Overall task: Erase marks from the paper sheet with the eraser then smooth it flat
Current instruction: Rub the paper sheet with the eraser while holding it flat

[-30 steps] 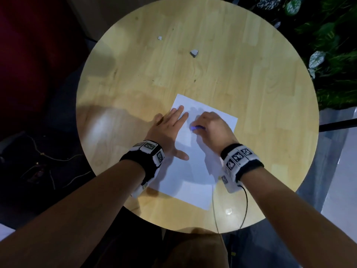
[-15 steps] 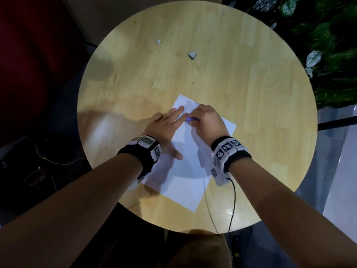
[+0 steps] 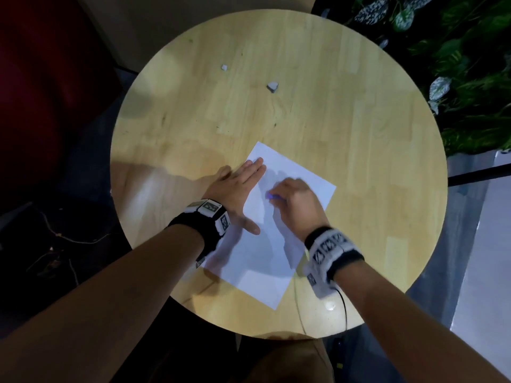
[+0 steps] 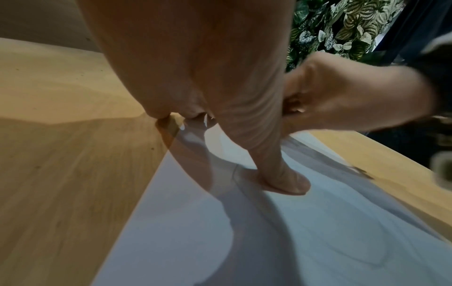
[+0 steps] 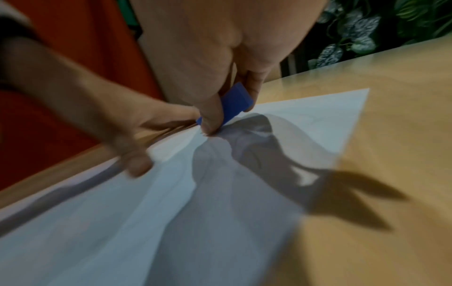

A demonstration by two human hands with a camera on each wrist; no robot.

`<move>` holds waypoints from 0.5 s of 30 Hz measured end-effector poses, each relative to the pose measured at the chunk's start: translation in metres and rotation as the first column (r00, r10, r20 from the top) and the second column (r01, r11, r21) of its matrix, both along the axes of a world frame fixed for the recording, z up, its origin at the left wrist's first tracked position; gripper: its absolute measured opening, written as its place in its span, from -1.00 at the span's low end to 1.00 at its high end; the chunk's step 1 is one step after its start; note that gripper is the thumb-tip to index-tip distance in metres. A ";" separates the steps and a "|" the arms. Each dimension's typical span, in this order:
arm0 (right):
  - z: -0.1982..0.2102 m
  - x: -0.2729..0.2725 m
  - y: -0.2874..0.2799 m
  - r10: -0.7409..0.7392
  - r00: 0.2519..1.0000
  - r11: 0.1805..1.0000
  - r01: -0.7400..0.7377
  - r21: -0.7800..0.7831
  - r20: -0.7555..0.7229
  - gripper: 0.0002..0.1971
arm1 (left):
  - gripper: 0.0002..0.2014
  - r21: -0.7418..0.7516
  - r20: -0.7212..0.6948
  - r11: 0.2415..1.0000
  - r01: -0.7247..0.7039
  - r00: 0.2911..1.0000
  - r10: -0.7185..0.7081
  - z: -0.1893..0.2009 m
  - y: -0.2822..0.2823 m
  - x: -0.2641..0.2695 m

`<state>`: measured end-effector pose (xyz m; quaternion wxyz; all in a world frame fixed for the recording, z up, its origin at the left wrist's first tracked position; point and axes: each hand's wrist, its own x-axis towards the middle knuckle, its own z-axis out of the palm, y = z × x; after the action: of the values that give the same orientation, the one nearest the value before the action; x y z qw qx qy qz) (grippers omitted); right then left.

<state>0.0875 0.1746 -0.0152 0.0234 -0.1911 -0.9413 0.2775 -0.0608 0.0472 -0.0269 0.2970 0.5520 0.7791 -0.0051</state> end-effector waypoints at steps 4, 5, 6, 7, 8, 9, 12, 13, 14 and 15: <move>0.010 0.020 -0.009 0.152 0.987 0.987 -0.149 -0.056 0.047 -0.86 | 0.45 0.010 -0.005 1.000 -0.007 1.000 0.007 -0.002 0.000 -0.001; 0.007 0.009 0.000 0.130 0.991 0.991 -0.128 -0.050 0.037 -0.86 | 0.46 0.009 -0.002 1.000 0.002 1.000 -0.002 -0.003 0.000 -0.001; 0.001 -0.004 0.009 0.080 0.996 0.996 -0.078 -0.042 0.034 -0.87 | 0.46 0.004 0.003 1.000 0.013 1.000 -0.013 -0.002 0.002 -0.003; -0.002 -0.017 0.018 0.029 0.999 0.999 -0.028 -0.035 0.025 -0.88 | 0.46 0.000 0.004 1.000 0.027 1.000 -0.027 -0.002 0.003 -0.005; -0.006 -0.027 0.024 -0.016 1.000 0.999 0.017 -0.034 0.020 -0.87 | 0.46 -0.008 -0.005 0.999 0.039 0.999 -0.039 0.000 0.006 -0.008; -0.008 -0.033 0.025 -0.038 0.999 0.999 0.038 -0.032 0.018 -0.87 | 0.46 -0.014 -0.016 0.999 0.049 0.999 -0.049 0.001 0.009 -0.010; -0.003 -0.013 0.007 0.011 1.000 1.000 -0.011 -0.014 0.023 -0.86 | 0.45 -0.035 -0.007 0.997 0.072 0.997 -0.072 0.003 0.014 -0.015; 0.001 -0.001 -0.002 0.063 0.998 0.998 -0.063 -0.032 0.026 -0.86 | 0.45 -0.037 -0.005 0.997 0.068 0.998 -0.068 0.005 0.014 -0.015; 0.006 0.009 -0.008 0.117 0.992 0.992 -0.115 -0.049 0.043 -0.86 | 0.45 -0.042 0.003 0.997 0.062 0.998 -0.062 0.006 0.014 -0.014; 0.009 0.014 -0.008 0.154 0.986 0.987 -0.150 -0.065 0.064 -0.86 | 0.45 -0.047 0.016 0.997 0.059 0.998 -0.059 0.007 0.014 -0.013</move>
<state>0.1015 0.1668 -0.0061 -0.0361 -0.1287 -0.9445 0.3000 -0.0738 0.0609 -0.0201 0.3153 0.5675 0.7601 -0.0285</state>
